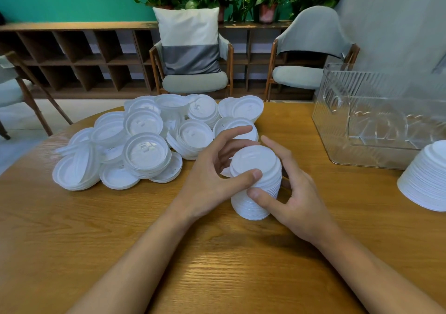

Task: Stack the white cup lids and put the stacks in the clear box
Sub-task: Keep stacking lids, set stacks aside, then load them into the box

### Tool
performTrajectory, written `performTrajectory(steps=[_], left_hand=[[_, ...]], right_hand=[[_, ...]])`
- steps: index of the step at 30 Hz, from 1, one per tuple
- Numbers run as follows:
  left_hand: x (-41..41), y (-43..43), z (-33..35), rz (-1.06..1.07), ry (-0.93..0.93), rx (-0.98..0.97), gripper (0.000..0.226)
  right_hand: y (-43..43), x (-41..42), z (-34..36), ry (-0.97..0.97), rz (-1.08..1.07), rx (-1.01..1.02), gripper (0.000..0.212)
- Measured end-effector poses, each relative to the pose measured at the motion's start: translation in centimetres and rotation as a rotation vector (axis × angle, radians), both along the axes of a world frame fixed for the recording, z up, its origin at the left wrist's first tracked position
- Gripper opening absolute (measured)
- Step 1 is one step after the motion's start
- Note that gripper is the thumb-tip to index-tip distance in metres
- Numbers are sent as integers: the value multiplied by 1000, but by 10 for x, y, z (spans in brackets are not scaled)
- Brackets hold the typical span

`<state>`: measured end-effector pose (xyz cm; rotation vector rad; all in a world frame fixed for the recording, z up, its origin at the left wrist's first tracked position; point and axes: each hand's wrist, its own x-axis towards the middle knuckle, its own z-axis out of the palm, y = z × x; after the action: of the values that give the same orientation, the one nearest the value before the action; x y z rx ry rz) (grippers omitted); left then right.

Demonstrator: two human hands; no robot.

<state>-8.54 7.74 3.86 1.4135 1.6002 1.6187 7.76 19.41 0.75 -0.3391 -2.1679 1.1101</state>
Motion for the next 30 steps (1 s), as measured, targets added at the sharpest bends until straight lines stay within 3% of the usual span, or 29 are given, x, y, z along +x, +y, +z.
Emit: performTrajectory(steps=[12,18,20,23,26,30], left_hand=[[4,1,-2,-10,10,-52,72],[0,2,-3,-68,28,-90,75],[-3,1,-2,-71,11,-66,69],[-14,1,-3,109,-15,60,38],[-25,4,-13,387,181,92,17],[-29,8,-28,422,537,57,31]], right_hand=[[1,3,2,-20,24,8,75],[0,3,1,-63,13,24,84],[1,3,0,-65,-6,42,82],[4,4,1,-77,-60,69,79],[8,7,1,-42,-122,85,74],[10,6,0,-18,-151,75,74]])
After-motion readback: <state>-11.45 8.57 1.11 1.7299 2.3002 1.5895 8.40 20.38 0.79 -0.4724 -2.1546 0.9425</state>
